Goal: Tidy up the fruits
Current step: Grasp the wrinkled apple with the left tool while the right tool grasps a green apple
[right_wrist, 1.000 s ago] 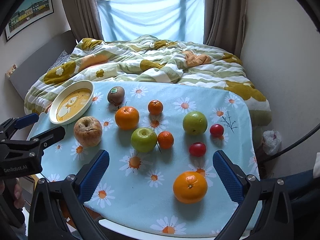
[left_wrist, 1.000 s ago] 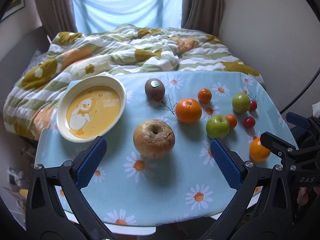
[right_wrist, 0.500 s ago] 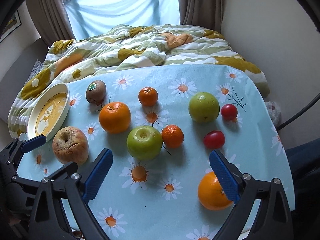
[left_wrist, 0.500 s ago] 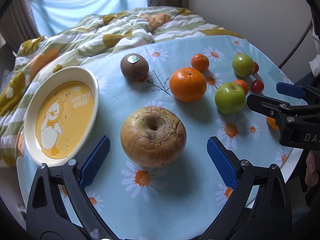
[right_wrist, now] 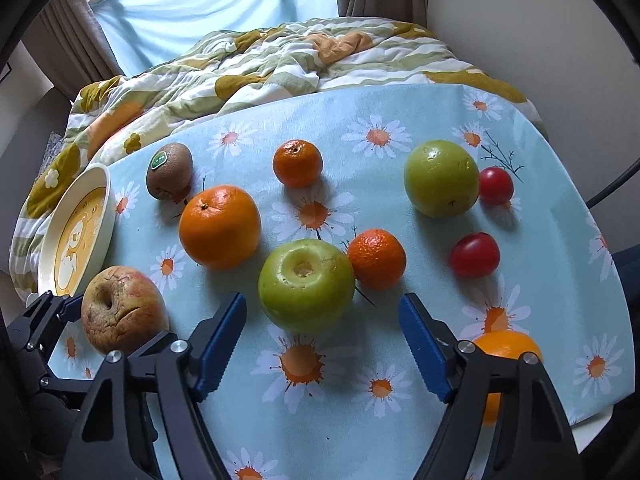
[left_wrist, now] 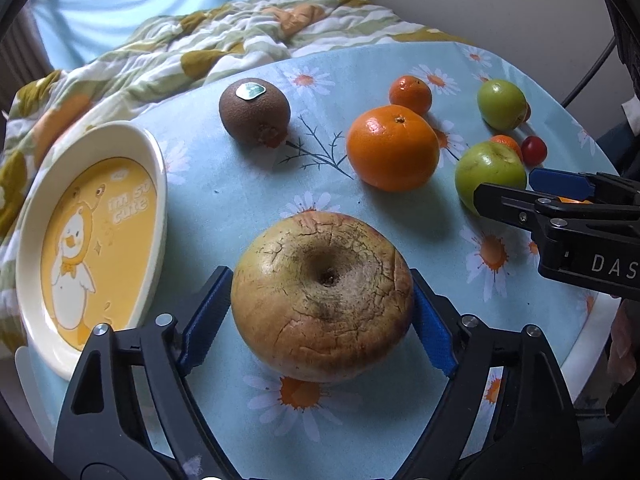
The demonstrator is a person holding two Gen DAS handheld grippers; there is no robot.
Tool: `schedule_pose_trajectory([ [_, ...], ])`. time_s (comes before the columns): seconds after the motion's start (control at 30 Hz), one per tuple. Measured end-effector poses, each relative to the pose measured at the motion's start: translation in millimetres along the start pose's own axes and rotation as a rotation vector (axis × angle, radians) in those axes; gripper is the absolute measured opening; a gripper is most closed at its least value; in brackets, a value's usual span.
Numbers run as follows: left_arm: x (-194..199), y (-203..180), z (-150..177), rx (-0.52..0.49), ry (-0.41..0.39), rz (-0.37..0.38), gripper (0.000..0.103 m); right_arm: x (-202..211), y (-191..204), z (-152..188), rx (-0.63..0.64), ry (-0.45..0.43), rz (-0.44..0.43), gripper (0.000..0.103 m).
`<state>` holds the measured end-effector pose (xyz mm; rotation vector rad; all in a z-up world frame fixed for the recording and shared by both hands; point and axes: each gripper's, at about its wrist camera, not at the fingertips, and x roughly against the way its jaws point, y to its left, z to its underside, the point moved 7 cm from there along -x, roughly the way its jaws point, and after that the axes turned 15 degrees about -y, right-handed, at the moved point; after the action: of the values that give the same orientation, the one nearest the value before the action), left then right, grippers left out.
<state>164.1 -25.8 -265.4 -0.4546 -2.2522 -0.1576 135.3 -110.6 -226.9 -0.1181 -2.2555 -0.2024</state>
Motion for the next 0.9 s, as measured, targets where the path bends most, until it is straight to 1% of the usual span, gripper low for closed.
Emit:
schedule_pose_trajectory([
  [0.03, -1, -1, 0, 0.006, 0.001, 0.017, 0.085, -2, 1, 1, 0.001, 0.003, -0.002, 0.070],
  [0.07, -1, -2, 0, 0.013, 0.001, 0.028, 0.083, -3, 2, 1, 0.001, 0.007, -0.005, 0.068],
  [0.17, -1, -4, -1, 0.001, 0.000, 0.016, 0.083, -7, 4, 3, 0.002, 0.016, -0.014, 0.065],
  [0.33, 1, -2, 1, 0.017, 0.000, 0.015, 0.082, -16, 8, 3, 0.006, 0.028, -0.034, 0.064],
  [0.5, 2, -1, 1, 0.029, 0.001, 0.013, 0.082, -23, 9, 1, 0.012, 0.028, -0.029, 0.055],
  [0.57, 2, 0, 1, 0.034, -0.001, 0.009, 0.082, -24, 7, 1, 0.021, 0.026, -0.021, 0.048],
  [0.77, 7, 2, 5, 0.072, -0.003, -0.008, 0.082, -19, 8, 0, 0.036, 0.012, -0.040, 0.048],
  [0.9, 18, 6, 5, 0.107, -0.024, -0.032, 0.082, -10, 12, -3, 0.064, -0.007, -0.067, 0.048],
])
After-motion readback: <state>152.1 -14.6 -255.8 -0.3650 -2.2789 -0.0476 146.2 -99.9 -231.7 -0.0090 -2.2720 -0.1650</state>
